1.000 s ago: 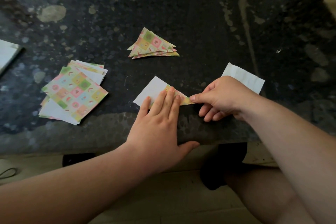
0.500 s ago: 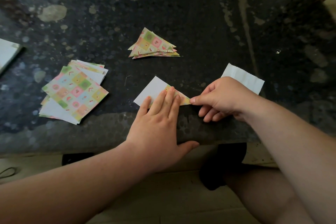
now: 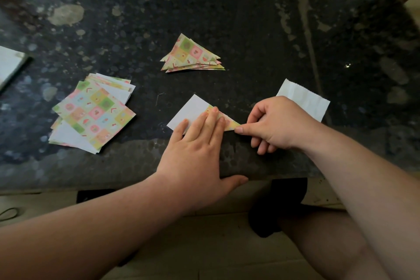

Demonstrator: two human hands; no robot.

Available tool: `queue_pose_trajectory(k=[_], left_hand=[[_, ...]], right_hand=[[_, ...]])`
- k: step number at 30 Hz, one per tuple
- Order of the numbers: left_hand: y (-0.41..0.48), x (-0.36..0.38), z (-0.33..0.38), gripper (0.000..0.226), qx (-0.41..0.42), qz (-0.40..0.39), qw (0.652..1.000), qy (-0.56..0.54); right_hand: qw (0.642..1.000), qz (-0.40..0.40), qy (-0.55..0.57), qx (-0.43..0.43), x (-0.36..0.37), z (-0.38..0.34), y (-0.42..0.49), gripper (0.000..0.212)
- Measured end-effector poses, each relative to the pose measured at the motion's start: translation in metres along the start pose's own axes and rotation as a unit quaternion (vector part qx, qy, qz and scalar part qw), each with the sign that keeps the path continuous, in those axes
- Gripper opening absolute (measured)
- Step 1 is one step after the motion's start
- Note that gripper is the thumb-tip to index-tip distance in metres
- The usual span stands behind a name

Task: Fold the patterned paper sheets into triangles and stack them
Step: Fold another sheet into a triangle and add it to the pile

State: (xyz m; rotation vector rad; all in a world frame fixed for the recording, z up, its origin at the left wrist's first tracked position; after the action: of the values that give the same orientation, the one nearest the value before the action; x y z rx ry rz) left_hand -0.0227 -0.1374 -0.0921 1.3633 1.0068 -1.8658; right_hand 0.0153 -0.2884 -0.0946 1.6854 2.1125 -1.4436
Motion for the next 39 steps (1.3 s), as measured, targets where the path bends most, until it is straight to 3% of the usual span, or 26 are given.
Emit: queue_pose_trajectory(k=[7, 21, 32, 39], left_hand=[[0.002, -0.002, -0.002, 0.118, 0.009, 0.008, 1.000, -0.004], [-0.001, 0.000, -0.003, 0.121, 0.005, 0.007, 1.000, 0.002], [-0.001, -0.003, -0.003, 0.121, 0.008, 0.006, 1.000, -0.011], [-0.002, -0.005, -0.005, 0.119, 0.015, 0.008, 1.000, -0.023]], right_hand=[[1.000, -0.002, 0.010, 0.016, 0.000, 0.001, 0.004, 0.027], [0.999, -0.023, 0.014, -0.045, 0.000, 0.000, 0.002, 0.013], [0.999, 0.042, -0.018, 0.007, -0.002, -0.012, 0.007, 0.024], [0.992, 0.013, 0.095, 0.081, 0.005, -0.004, 0.014, 0.025]])
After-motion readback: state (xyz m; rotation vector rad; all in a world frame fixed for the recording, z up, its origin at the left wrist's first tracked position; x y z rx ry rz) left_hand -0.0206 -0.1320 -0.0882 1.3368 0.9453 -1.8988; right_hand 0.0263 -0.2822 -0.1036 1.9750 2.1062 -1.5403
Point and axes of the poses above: each hand's wrist, its own y-axis towards the middle knuckle, its own x-axis out of the palm, z = x × y, the point moved 9 cm from there along y, towards the middle knuckle, and after that the axes turned 1 degree about -x, right-handed, at the moved point
